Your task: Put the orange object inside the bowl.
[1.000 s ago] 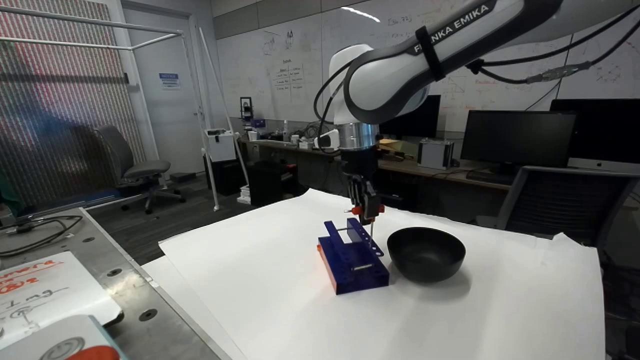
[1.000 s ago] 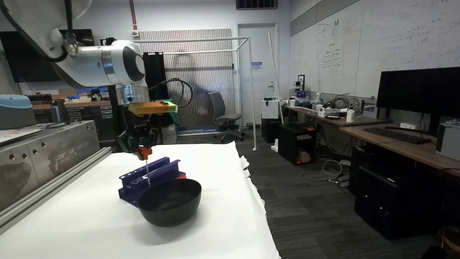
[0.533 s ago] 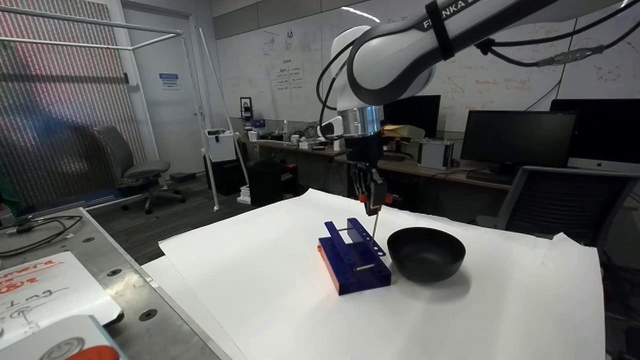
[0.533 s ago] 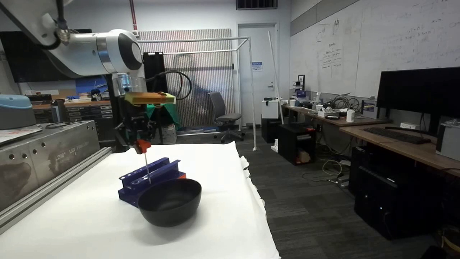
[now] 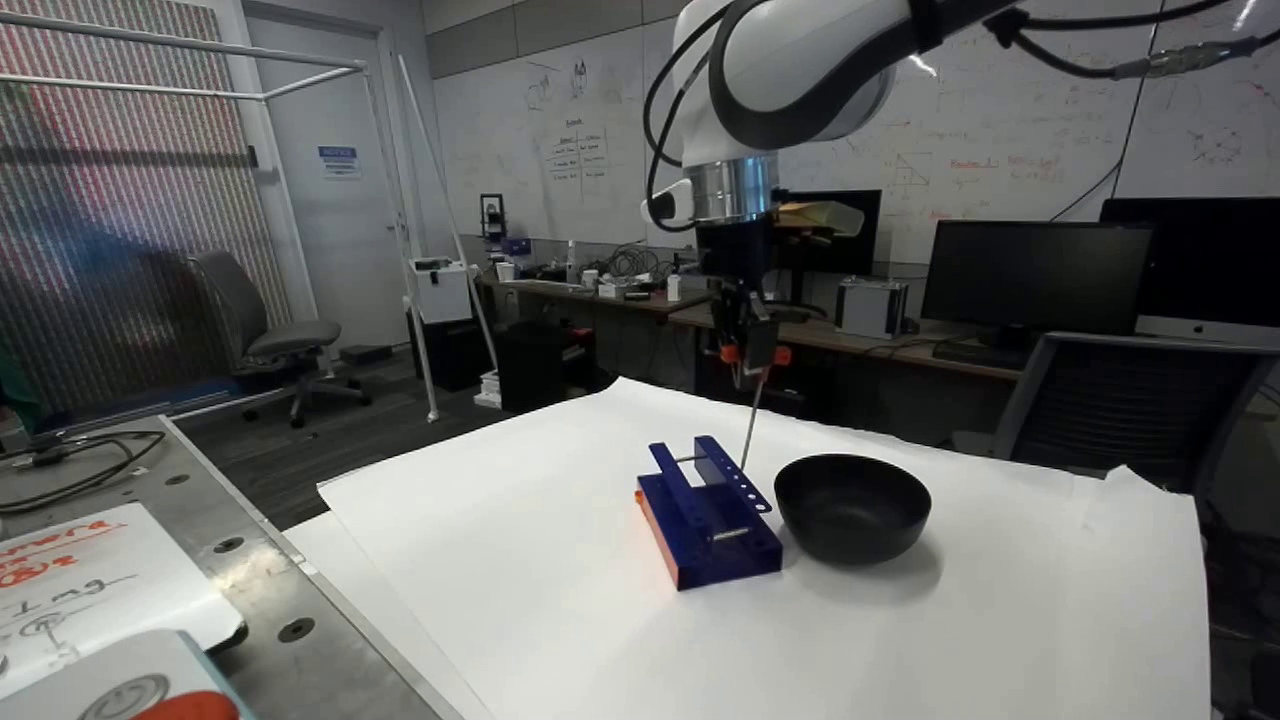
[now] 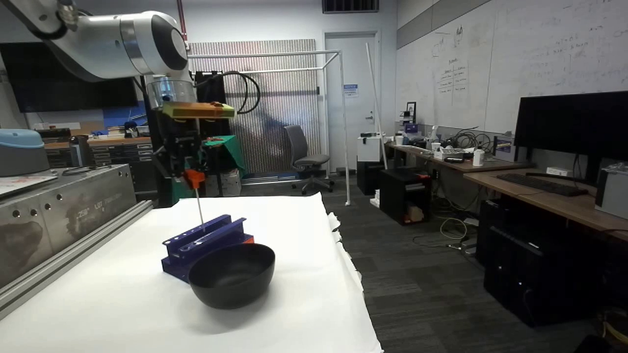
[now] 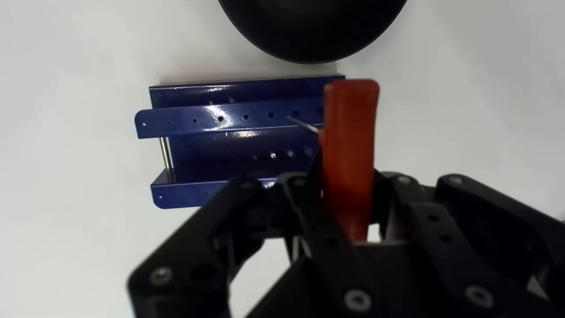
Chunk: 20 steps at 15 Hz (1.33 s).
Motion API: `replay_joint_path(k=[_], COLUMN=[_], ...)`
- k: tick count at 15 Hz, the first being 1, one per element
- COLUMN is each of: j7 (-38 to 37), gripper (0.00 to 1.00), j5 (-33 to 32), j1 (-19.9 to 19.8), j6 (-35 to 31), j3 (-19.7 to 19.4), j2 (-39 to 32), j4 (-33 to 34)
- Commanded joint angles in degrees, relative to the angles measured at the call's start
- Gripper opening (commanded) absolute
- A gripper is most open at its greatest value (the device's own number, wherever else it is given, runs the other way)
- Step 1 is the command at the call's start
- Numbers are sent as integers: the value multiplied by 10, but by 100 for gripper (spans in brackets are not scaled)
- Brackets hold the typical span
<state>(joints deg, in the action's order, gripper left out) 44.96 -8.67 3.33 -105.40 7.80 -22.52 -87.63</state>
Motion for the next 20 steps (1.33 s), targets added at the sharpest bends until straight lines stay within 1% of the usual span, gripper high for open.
replay_joint_path(k=[1,10,14,20], j7=[-29,-82,-88,-67], gripper=[9,9,9,10], j5=[-11,-8,-4,7], j1=[2,-15,-29,-52], j6=[20,65,86,107], j3=[-11,-40,-46,-45], j2=[24,8,-7,-47], j4=[0,26,28,30])
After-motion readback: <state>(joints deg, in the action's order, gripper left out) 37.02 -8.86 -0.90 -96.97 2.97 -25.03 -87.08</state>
